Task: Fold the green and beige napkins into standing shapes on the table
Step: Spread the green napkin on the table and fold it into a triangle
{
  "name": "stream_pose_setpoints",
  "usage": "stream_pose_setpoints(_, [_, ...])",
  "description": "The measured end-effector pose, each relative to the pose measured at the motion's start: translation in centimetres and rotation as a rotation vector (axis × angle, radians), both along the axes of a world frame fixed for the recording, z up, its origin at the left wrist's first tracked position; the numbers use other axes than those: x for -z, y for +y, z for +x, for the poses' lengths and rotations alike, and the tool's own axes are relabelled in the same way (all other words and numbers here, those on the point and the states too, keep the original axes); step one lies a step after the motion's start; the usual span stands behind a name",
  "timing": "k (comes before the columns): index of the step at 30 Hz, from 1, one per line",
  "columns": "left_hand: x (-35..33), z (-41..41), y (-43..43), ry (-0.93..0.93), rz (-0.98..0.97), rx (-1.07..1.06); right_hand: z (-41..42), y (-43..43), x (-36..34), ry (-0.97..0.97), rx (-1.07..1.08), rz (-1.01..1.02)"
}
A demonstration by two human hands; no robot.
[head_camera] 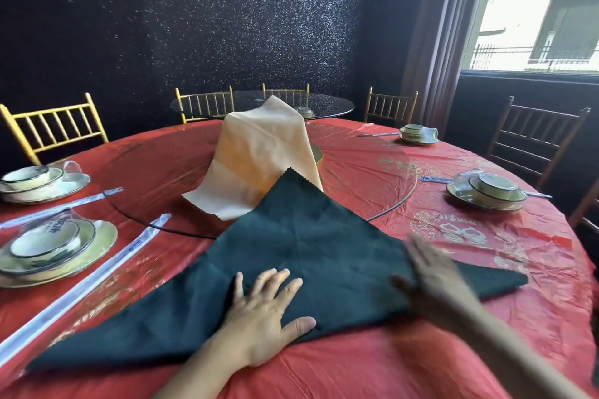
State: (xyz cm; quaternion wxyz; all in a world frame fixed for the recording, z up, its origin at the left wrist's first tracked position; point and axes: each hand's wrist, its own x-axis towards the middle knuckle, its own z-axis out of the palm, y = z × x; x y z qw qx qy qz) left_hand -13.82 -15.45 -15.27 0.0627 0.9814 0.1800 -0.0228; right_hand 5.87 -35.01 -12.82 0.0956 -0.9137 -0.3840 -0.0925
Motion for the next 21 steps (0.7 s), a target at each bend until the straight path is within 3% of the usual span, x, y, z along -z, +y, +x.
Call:
stream_pose_setpoints(5, [-0.4, 0.0, -0.3, 0.025, -0.006, -0.029, -7.1, 7.8, 2.5, -0.068, -0.372, 0.033])
stream_pose_setpoints(14, [0.0, -0.2, 0.1, -0.087, -0.026, 0.012, -7.6, 8.6, 4.4, -0.084, -0.332, -0.122])
stream_pose_setpoints(21, [-0.7, -5.2, 3.1, -0.036, -0.036, -0.002, -7.7, 8.8, 4.2, -0.107, -0.348, -0.158])
